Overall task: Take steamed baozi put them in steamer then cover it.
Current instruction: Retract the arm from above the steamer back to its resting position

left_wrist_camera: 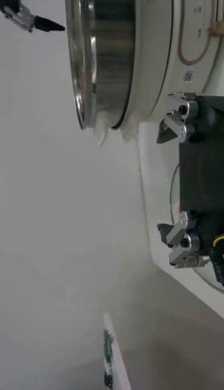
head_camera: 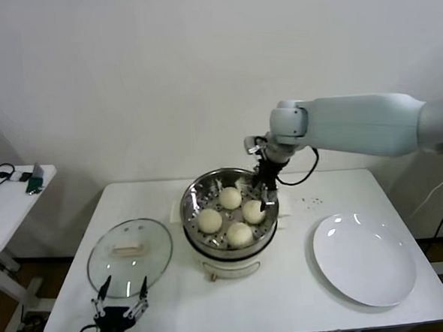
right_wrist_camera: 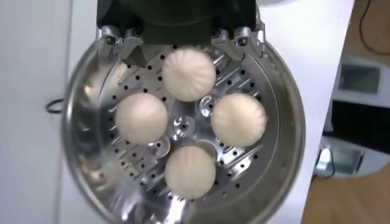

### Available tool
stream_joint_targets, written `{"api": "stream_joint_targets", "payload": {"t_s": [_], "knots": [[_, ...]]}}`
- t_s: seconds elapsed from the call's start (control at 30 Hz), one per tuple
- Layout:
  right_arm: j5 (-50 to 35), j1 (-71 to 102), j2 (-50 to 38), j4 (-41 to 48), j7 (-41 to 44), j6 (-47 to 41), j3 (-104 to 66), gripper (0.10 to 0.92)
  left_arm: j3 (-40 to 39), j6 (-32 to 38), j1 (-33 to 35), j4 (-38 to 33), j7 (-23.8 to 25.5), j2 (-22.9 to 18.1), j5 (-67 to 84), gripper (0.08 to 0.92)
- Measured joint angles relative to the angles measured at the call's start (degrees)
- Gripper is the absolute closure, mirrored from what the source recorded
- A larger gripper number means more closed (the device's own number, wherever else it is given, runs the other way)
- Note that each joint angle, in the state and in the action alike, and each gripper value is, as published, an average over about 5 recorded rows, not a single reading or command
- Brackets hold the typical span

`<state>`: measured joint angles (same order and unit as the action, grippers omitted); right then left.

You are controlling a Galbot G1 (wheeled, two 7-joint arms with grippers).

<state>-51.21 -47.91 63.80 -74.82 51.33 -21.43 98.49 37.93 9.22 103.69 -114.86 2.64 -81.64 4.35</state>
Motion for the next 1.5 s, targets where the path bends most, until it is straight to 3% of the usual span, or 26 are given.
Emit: {"api": "stream_joint_targets", "payload": {"t_s": [0.5, 0.9, 1.2, 1.5], "knots": [[2.80, 5.23, -18.39, -10.23, -15.56, 8.26, -11.58, 0.203, 1.35, 0.03, 0.05, -1.62, -0.07, -0.57, -2.69, 0.177], [7.18, 33.05, -32.50, -17.19, -29.87, 14.93, -40.36, 0.203, 1.84, -1.25, 0.69, -4.16, 0.06, -0.55, -5.34, 0.177], [11.19, 60.36, -34.68, -21.22, -37.49, 19.14, -66.56, 0.203, 2.27, -2.38, 0.33, -5.88, -0.29, -1.30, -8.45, 0.177], [15.80, 87.43, -28.87, -25.27, -41.97, 20.25, -93.19, 0.203, 3.77, -4.68, -0.83, -7.44, -1.60, -1.10, -16.81, 0.177]]}}
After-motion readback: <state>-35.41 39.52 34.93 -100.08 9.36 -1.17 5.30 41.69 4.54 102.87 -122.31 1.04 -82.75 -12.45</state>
